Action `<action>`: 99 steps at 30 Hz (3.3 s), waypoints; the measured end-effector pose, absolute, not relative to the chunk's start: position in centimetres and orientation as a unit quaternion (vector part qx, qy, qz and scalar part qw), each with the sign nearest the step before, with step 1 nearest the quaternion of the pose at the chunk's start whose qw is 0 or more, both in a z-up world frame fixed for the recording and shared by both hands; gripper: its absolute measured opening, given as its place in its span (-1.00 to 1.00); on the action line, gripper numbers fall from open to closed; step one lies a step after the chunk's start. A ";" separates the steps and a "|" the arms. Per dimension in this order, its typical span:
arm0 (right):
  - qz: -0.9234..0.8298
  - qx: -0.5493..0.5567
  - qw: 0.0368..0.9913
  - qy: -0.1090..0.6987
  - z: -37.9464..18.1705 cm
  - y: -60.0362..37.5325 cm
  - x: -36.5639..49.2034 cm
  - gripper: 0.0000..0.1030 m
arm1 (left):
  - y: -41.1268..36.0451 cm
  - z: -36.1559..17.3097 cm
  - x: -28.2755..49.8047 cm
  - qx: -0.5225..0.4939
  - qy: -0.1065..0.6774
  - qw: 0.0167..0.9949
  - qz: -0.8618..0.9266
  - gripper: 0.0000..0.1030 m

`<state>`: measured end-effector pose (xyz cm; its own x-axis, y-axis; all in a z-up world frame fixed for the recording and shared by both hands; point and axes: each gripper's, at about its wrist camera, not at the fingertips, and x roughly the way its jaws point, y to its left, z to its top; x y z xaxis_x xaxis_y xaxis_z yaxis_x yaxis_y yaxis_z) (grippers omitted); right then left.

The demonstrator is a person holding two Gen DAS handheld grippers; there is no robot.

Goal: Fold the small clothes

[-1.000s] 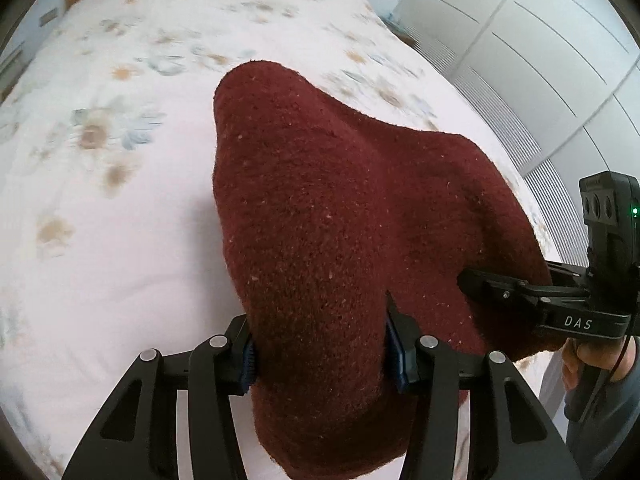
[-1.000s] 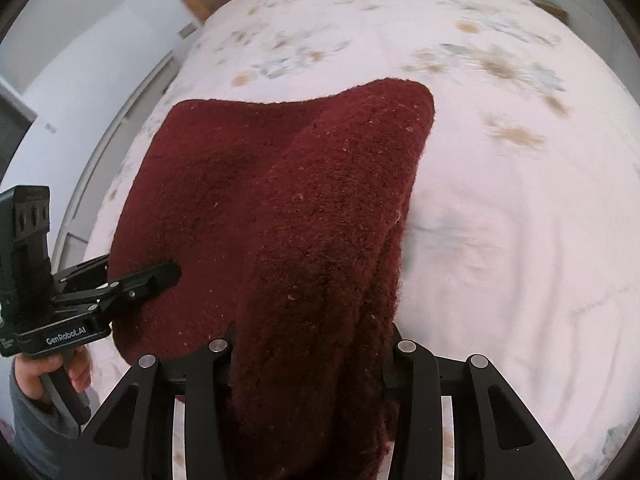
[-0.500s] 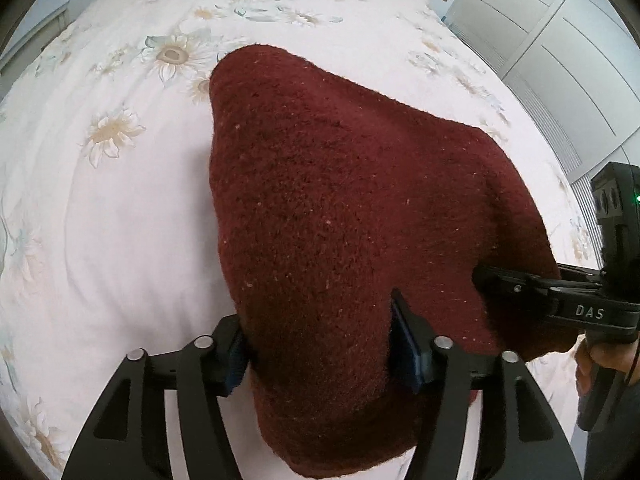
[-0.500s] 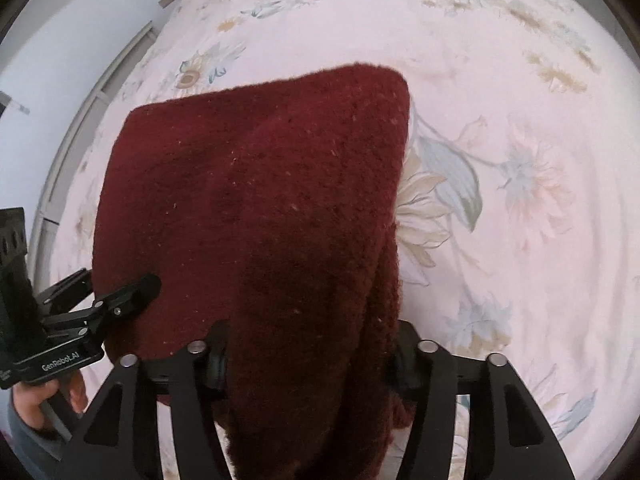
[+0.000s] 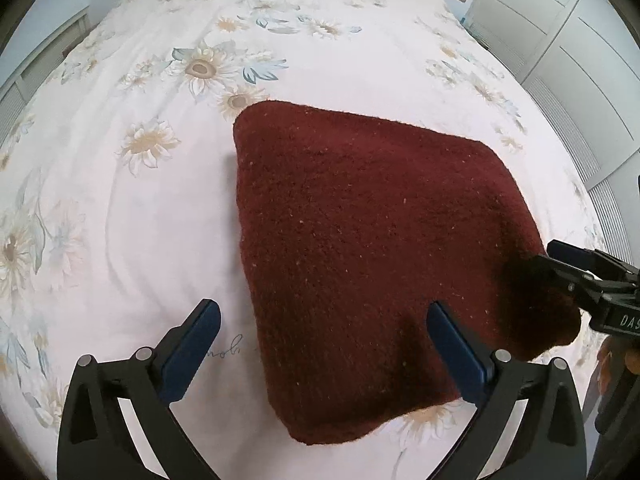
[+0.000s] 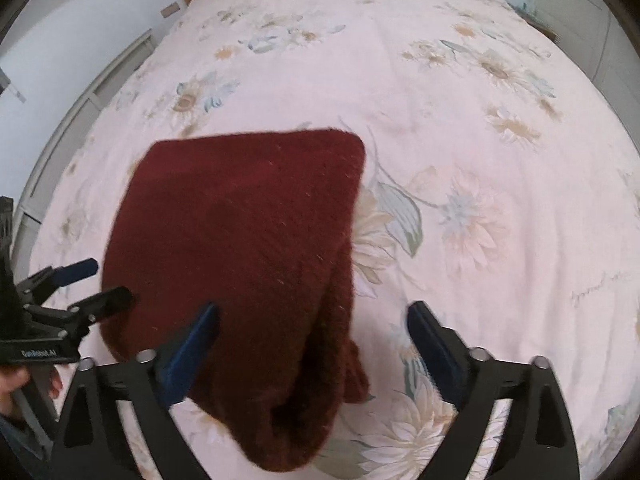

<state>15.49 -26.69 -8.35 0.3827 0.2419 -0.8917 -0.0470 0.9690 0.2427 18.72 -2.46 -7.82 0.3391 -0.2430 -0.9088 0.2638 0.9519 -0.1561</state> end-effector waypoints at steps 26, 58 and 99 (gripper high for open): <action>0.034 0.049 0.882 0.467 -2.5 -30.2 7.4 0.99 | 0.6 -4.3 11.8 0.018 0.511 0.850 -0.126 0.98; -0.008 0.029 0.892 0.452 1.7 -30.7 -3.8 0.99 | 2.5 -2.5 3.1 0.051 0.493 0.868 -0.035 0.98; -0.007 0.018 0.888 0.460 1.5 -30.9 -4.6 0.99 | 2.5 -2.9 2.6 0.067 0.504 0.860 -0.041 0.98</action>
<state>-4.56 -30.88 1.49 0.5762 0.0047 -0.8173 0.0281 0.9993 0.0256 2.62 2.50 -2.86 0.4880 -0.0034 -0.8728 0.1381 0.9877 0.0734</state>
